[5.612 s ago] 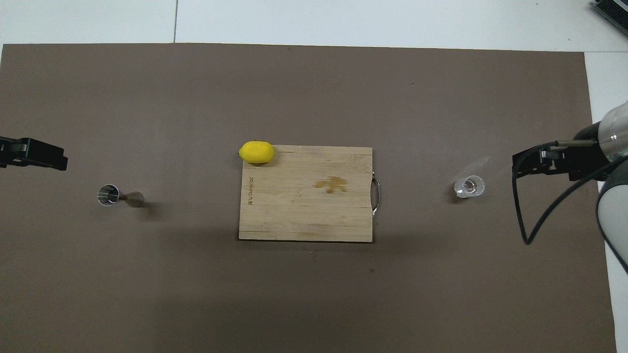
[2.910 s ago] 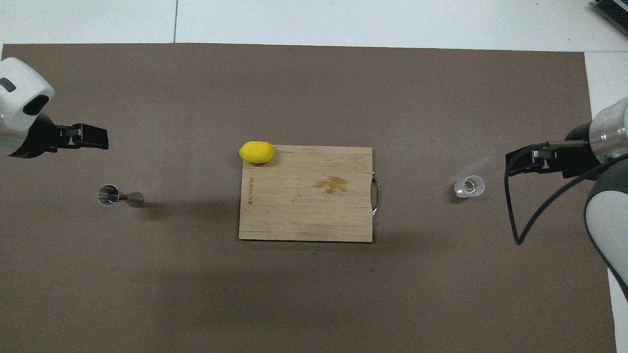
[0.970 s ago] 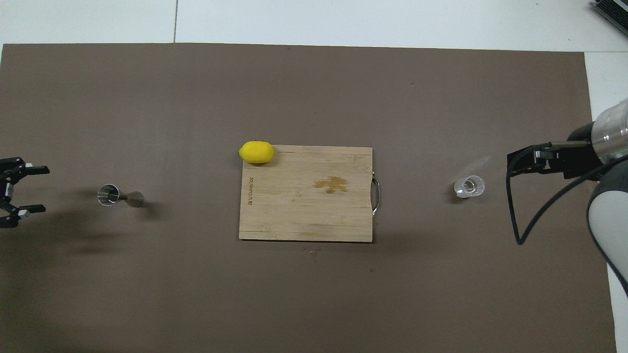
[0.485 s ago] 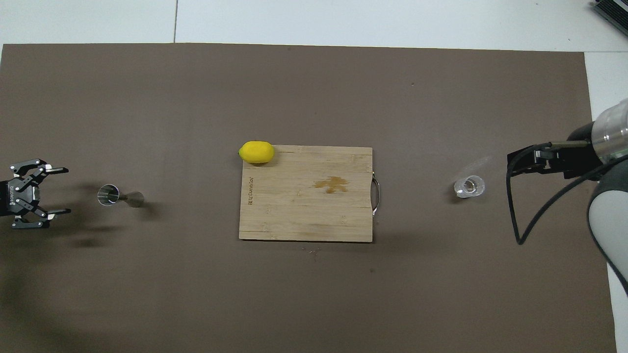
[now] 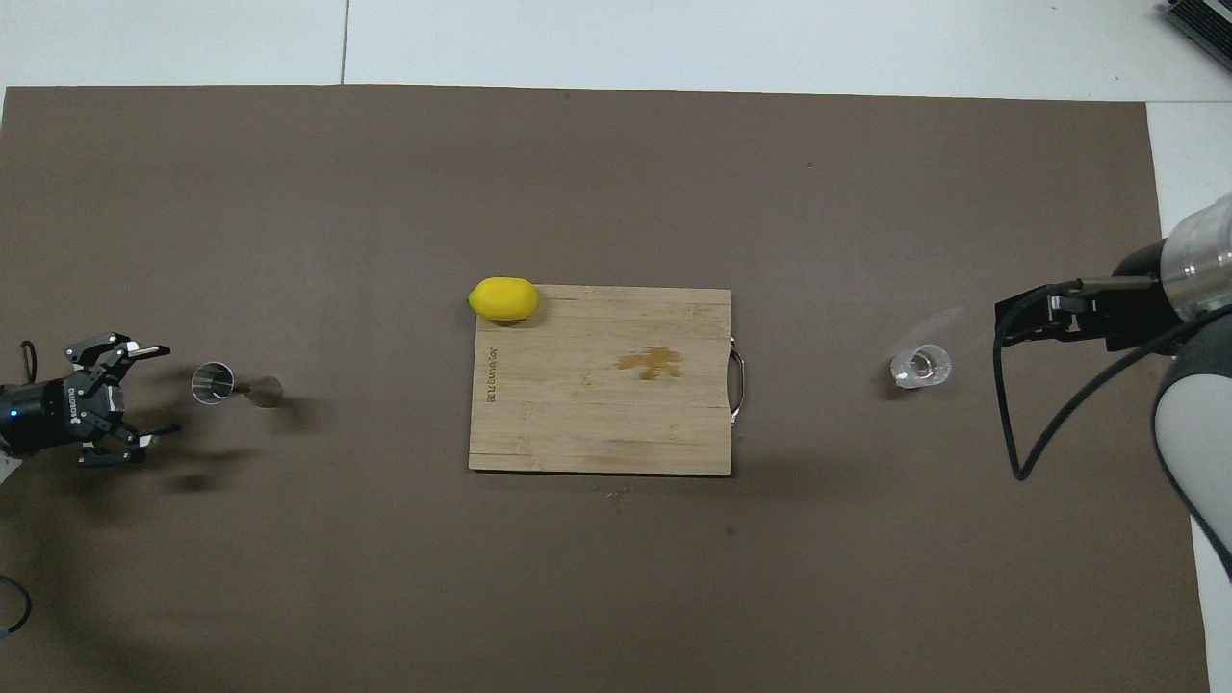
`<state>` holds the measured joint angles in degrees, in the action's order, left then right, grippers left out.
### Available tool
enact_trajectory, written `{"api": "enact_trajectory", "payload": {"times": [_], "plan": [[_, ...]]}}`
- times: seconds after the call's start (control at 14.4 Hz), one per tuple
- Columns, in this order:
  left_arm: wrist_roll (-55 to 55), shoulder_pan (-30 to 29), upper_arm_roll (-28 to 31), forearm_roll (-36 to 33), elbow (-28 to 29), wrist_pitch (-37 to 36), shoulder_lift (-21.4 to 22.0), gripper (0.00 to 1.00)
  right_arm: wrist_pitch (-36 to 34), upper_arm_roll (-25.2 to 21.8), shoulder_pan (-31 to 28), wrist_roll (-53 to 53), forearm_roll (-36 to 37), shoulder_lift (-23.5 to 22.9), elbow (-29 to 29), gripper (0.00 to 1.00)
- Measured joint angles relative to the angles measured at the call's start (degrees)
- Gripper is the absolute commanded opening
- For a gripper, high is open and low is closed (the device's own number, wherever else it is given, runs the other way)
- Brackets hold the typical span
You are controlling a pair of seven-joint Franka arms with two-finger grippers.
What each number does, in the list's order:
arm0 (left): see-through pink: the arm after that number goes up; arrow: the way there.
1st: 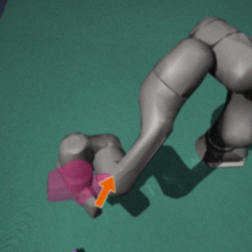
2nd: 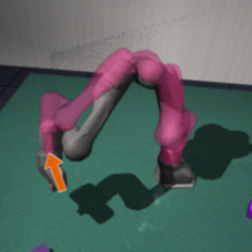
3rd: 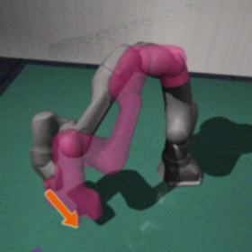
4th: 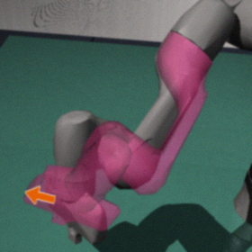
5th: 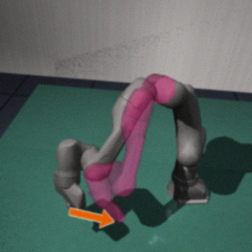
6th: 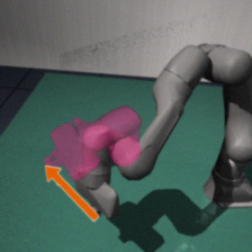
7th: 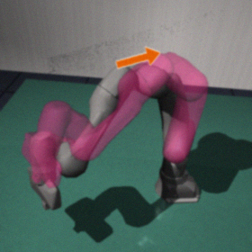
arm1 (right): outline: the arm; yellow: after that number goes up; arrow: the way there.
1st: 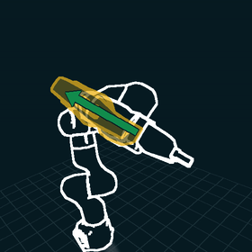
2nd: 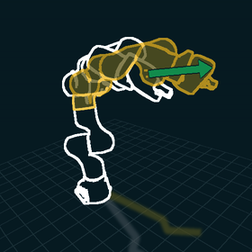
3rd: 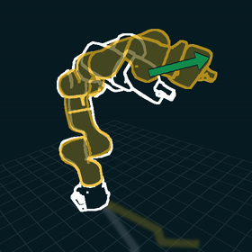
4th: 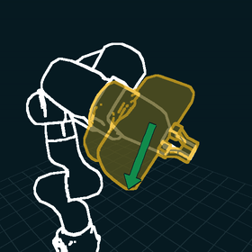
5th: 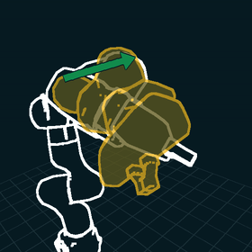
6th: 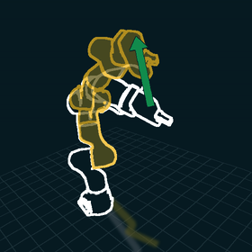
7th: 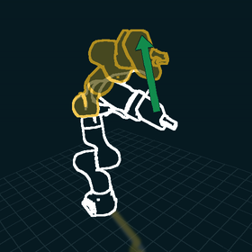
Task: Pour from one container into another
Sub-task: 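Reach the open left gripper toward the small metal cup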
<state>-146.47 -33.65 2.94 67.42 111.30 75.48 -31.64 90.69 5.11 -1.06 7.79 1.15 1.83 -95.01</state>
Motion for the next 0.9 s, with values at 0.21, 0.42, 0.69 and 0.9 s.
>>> {"api": "enact_trajectory", "payload": {"times": [0.21, 0.42, 0.69, 0.9], "plan": [[-0.01, 0.38, -0.17, 0.88, 1.11, -0.15, -0.36, 1.00, 0.00, 0.00, 0.00, 0.00, 0.00, 0.00, 0.00, 1.00], [-0.02, 1.12, -0.54, 1.90, 1.24, -0.29, -0.43, 1.00, 0.00, 0.00, 0.00, 0.00, 0.00, 0.00, 0.00, 1.00], [-1.47, 3.11, -0.58, 3.80, 1.29, -1.24, -0.43, 1.00, 0.00, 0.00, 0.00, 0.00, 0.00, 0.00, 0.00, 1.00], [-2.11, 3.85, -0.60, 3.84, 1.29, -2.55, -0.43, 1.00, 0.00, 0.00, 0.00, 0.00, 0.00, 0.00, 0.00, 1.00]]}}
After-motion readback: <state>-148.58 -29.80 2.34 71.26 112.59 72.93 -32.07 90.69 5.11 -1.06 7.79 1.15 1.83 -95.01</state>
